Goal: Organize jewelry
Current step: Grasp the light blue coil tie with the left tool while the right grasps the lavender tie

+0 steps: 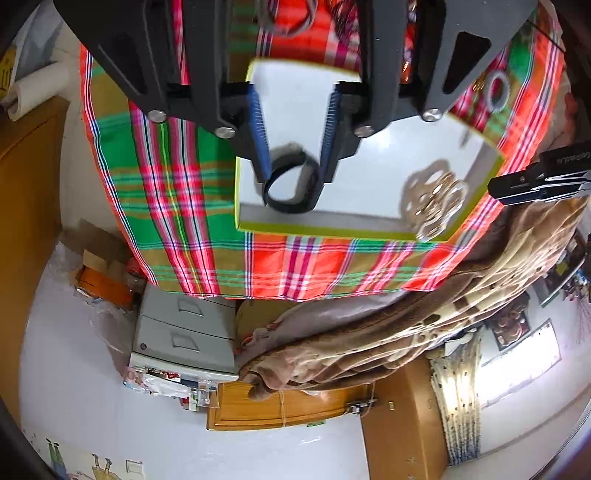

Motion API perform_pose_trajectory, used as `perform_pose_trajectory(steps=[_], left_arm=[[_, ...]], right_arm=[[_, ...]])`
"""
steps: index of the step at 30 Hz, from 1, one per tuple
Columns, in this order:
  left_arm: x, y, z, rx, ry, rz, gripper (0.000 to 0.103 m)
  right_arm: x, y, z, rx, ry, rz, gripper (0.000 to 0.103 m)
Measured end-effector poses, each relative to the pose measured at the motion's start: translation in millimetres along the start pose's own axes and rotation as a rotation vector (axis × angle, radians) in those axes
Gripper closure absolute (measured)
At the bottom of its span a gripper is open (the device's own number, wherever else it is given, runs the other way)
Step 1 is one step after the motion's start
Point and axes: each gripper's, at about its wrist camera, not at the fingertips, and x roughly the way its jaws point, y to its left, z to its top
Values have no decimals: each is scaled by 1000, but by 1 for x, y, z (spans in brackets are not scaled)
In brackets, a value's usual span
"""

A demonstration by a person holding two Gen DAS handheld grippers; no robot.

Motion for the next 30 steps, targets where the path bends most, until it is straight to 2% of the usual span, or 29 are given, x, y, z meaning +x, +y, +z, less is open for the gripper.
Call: perform_pose_trajectory(steps=[6, 16, 23, 30], left_arm=[[-12, 6, -31, -28, 25, -20, 55], [-20, 21, -69, -70, 54, -10, 55], [-13, 27, -86, -83, 98, 0, 55], [-9, 27, -95, -82, 122, 0, 55]], right_arm=[[-15, 10, -24, -9, 19, 83, 72], [-9, 36, -56, -73, 78, 238, 72], [1, 50, -64, -129, 109, 307, 72], [17, 63, -71, -205, 171, 330, 72]])
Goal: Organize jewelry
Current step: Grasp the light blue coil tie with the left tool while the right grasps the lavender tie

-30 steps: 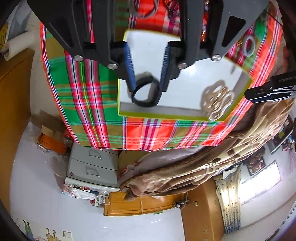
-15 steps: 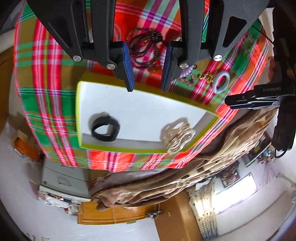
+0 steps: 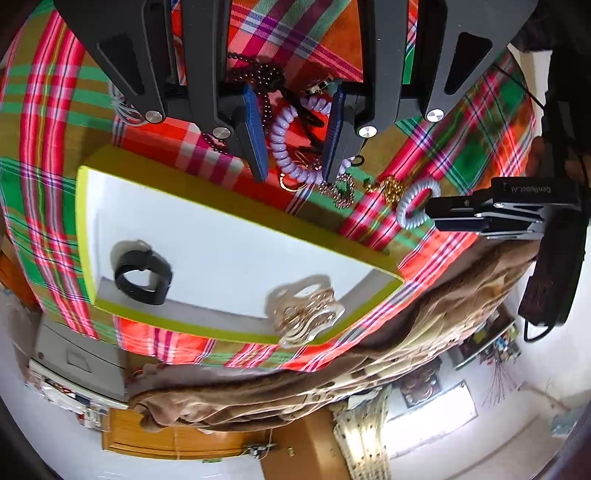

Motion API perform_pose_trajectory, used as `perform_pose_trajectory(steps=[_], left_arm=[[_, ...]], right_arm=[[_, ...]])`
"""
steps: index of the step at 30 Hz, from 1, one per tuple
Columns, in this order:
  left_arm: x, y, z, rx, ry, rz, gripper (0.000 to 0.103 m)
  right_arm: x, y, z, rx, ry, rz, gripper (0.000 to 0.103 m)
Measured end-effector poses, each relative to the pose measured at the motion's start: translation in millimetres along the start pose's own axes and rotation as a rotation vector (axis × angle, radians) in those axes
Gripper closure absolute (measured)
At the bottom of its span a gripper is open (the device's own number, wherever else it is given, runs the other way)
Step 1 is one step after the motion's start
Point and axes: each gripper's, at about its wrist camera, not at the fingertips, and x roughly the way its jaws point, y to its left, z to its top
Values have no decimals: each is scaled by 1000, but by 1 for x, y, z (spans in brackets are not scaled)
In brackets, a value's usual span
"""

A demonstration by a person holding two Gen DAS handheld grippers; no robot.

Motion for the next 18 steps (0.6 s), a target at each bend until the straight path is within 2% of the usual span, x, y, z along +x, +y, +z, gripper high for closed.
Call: perform_pose_trajectory(steps=[4, 15, 16, 18], left_arm=[[1, -3, -2, 14, -5, 42, 55], [5, -2, -1, 9, 8, 57, 55], [5, -3, -1, 13, 8, 62, 57], [6, -4, -2, 23, 7, 86, 62]], right_arm=[[3, -1, 0, -9, 10, 1, 72], [10, 7, -2, -82, 45, -43, 72], [10, 7, -2, -81, 45, -43, 75], [9, 7, -3, -75, 39, -53, 86]])
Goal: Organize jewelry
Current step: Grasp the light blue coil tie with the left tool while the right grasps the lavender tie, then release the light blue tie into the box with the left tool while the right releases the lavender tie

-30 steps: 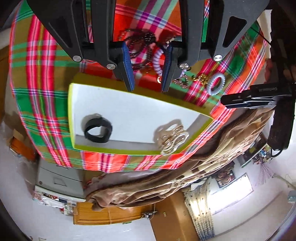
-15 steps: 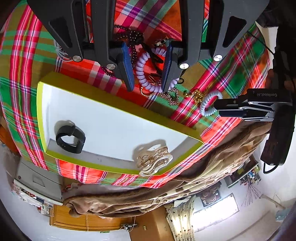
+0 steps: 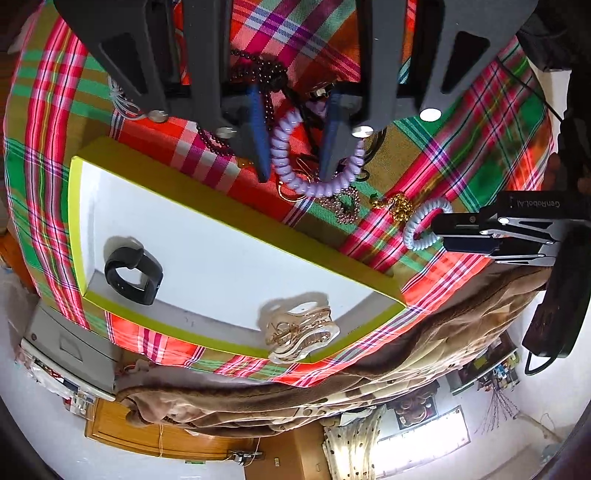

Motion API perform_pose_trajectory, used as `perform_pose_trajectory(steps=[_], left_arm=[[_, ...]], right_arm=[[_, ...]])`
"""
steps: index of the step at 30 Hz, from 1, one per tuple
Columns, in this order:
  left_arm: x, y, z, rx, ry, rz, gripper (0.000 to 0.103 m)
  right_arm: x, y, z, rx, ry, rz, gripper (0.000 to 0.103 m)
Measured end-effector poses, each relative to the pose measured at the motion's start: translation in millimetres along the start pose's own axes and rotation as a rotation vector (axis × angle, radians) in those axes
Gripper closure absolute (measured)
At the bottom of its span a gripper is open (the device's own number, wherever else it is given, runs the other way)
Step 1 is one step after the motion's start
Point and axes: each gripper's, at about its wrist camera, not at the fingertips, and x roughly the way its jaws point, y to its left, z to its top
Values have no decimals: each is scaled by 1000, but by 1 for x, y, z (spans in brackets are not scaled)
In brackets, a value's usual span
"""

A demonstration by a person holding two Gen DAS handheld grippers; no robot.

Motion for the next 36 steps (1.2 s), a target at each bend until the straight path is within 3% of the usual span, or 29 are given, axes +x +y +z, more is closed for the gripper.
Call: perform_pose_trajectory(steps=[7, 15, 36], left_arm=[[1, 0, -2, 21, -6, 39, 75], [1, 2, -1, 13, -11, 40, 92], [-17, 8, 2, -19, -68, 12, 93]], right_arm=[[-5, -4, -1, 28, -22, -9, 93], [-11, -7, -2, 54, -40, -5, 93], [-26, -16, -3, 138, -104, 6, 93]])
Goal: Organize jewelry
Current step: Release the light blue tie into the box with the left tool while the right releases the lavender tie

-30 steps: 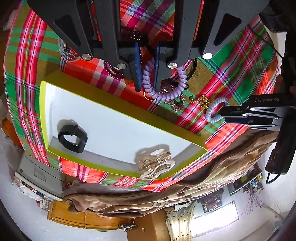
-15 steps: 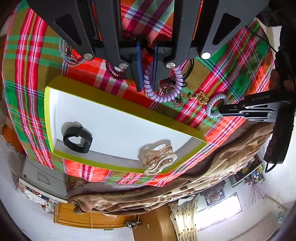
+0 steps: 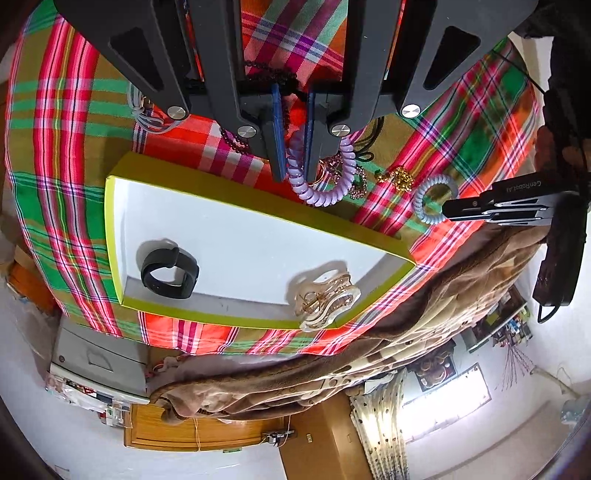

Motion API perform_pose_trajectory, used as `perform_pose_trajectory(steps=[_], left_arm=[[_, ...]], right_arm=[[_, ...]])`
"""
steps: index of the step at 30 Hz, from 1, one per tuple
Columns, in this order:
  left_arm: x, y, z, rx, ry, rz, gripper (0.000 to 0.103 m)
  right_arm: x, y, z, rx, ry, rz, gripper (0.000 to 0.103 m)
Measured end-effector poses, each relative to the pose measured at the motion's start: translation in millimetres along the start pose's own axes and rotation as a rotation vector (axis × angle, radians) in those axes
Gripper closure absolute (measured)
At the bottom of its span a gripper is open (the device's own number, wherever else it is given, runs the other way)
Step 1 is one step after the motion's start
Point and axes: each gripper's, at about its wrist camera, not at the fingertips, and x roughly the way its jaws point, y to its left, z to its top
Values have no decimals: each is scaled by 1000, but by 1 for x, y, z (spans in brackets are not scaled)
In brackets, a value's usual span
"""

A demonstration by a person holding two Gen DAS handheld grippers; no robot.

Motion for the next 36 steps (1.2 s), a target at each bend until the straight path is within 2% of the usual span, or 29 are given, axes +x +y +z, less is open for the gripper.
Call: perform_pose_trajectory(steps=[11, 21, 31, 36], left_arm=[[-16, -9, 20, 25, -55, -24, 93], [-19, -30, 55, 49, -100, -72, 93], [1, -62, 82, 93, -95, -112, 93], [23, -75, 92, 100, -68, -114, 93]], right_arm=[[-16, -9, 10, 59, -69, -14, 93], [-25, -25, 40, 92, -113, -48, 93], [-12, -47, 72, 120, -98, -73, 93], [10, -61, 90, 124, -62, -77, 93]])
